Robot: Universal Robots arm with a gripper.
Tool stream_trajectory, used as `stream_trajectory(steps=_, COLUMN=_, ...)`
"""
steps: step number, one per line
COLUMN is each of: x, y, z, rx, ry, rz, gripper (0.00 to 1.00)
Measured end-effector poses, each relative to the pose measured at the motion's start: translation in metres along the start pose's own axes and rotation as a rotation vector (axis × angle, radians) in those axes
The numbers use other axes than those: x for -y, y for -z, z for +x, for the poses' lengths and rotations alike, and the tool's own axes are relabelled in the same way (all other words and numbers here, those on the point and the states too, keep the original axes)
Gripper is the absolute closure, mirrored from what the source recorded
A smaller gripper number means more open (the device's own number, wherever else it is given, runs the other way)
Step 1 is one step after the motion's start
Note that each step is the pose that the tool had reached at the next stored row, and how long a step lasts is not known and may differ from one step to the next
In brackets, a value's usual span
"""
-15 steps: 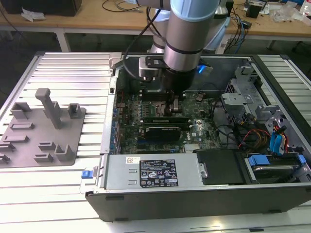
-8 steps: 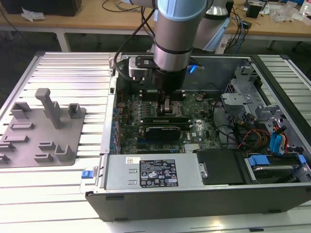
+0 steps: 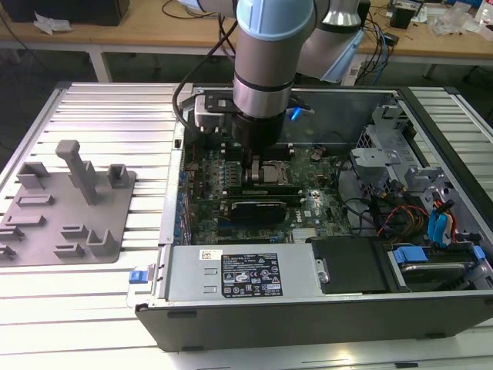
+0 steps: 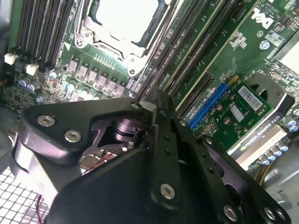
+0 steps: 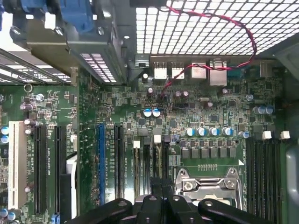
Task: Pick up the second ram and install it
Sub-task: 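Press down the second ram until it locks into place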
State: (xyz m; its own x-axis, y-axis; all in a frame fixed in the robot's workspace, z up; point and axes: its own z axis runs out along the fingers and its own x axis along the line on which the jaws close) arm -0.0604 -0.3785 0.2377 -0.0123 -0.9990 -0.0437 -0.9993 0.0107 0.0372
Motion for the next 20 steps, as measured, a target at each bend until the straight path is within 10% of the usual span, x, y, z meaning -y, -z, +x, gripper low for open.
stream_trajectory(steps=20, x=0.0004, y=-0.0096, z=-0.0010, rx=0.0005, ry=0.008, rz=-0.0003, gripper=0.92)
